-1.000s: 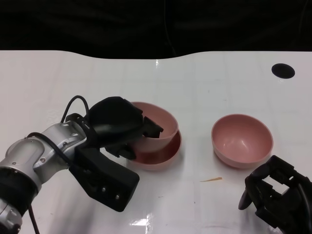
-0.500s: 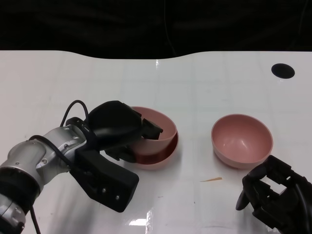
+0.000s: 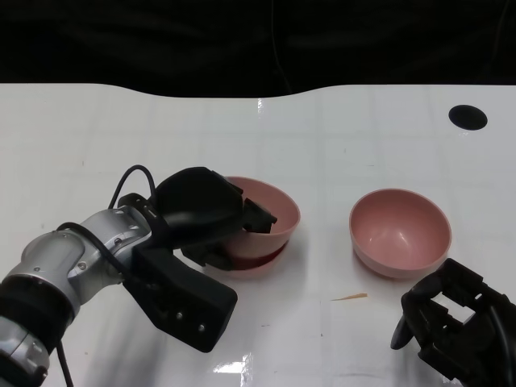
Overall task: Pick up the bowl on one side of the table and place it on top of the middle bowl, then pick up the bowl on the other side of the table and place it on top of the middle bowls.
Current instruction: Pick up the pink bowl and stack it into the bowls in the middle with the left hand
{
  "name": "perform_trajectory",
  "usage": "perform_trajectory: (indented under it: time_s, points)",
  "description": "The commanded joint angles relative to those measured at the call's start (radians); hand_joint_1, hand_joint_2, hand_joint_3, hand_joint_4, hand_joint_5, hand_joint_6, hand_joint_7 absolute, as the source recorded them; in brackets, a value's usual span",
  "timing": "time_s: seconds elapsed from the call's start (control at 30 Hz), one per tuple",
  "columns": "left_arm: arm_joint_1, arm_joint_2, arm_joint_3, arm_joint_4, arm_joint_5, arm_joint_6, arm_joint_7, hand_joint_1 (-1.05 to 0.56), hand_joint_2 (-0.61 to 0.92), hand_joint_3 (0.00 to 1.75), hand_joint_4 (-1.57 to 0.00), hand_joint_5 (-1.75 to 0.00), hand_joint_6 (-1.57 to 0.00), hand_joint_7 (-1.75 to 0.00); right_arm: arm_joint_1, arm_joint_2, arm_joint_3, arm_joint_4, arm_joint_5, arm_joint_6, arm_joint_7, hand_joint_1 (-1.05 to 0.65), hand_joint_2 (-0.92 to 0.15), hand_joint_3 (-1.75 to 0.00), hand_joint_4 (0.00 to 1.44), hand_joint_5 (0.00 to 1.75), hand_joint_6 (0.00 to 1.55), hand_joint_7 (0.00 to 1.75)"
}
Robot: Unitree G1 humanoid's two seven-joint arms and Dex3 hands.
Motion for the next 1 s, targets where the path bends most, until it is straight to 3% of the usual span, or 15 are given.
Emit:
perform_trajectory:
  time_s: [0.03,0.1,0.13,0.2,0.4,0.43,0.5,0.53,0.57,1.0]
  points:
    - [-0.020,0.011,-0.009,-0.020,0.008,0.007,-0.012,-0.26,0.92,0.14,-0.87,-1.21,-1.05,-0.31,0.005,-0.002,-0.003,-0.015,0.000,-0.014,-0.006,-0.13,-0.75,-0.64,0.89,1.59,0.84,1.23]
    - [-0.019,0.013,-0.010,-0.021,0.009,0.005,-0.006,-0.26,0.92,0.13,-0.89,-1.14,-1.07,-0.25,0.005,-0.003,-0.003,-0.017,0.000,-0.011,-0.006,-0.13,-0.75,-0.64,0.89,1.59,0.84,1.23]
    - [-0.019,0.014,-0.011,-0.022,0.008,0.002,-0.003,-0.26,0.92,0.14,-0.91,-1.00,-1.08,-0.20,0.006,-0.003,-0.002,-0.019,0.001,-0.008,-0.007,-0.13,-0.76,-0.64,0.89,1.59,0.84,1.23]
    - [-0.019,0.015,-0.011,-0.022,0.008,0.000,-0.001,-0.26,0.92,0.15,-0.94,-0.91,-1.09,-0.16,0.007,-0.004,-0.002,-0.021,0.001,-0.005,-0.008,-0.13,-0.76,-0.64,0.89,1.59,0.83,1.24]
    - [-0.018,0.016,-0.011,-0.024,0.008,0.001,-0.001,-0.26,0.92,0.15,-0.95,-0.87,-1.10,-0.14,0.007,-0.004,-0.002,-0.022,0.001,-0.004,-0.008,-0.13,-0.76,-0.63,0.89,1.59,0.83,1.24]
    - [-0.004,0.020,-0.003,-0.044,0.007,0.037,-0.019,-0.35,0.92,0.18,-0.82,-0.79,-0.98,-0.12,0.006,-0.005,-0.003,-0.019,0.003,-0.005,-0.005,-0.13,-0.76,-0.63,0.89,1.59,0.83,1.24]
    - [0.026,0.031,0.006,-0.064,0.015,0.097,-0.020,-0.77,0.92,0.49,-0.31,-0.26,-0.52,-0.04,0.003,-0.008,-0.007,-0.013,0.008,-0.009,0.001,-0.13,-0.77,-0.63,0.89,1.59,0.83,1.24]
    - [0.035,0.037,0.005,-0.073,0.017,0.114,-0.020,-0.90,0.92,0.61,-0.13,-0.11,-0.37,-0.02,0.002,-0.008,-0.009,-0.011,0.010,-0.011,0.004,-0.12,-0.78,-0.62,0.88,1.60,0.82,1.24]
    - [0.039,0.041,0.002,-0.081,0.020,0.124,-0.018,-0.95,0.92,0.66,-0.06,-0.05,-0.32,-0.01,0.001,-0.008,-0.010,-0.009,0.011,-0.012,0.005,-0.12,-0.78,-0.62,0.88,1.60,0.82,1.25]
    - [0.053,0.050,-0.008,-0.113,0.017,0.162,-0.032,-0.97,0.92,0.72,0.00,0.00,-0.30,-0.01,0.001,-0.011,-0.013,-0.013,0.009,0.001,-0.002,-0.11,-0.75,-0.67,0.88,1.60,0.81,1.26]
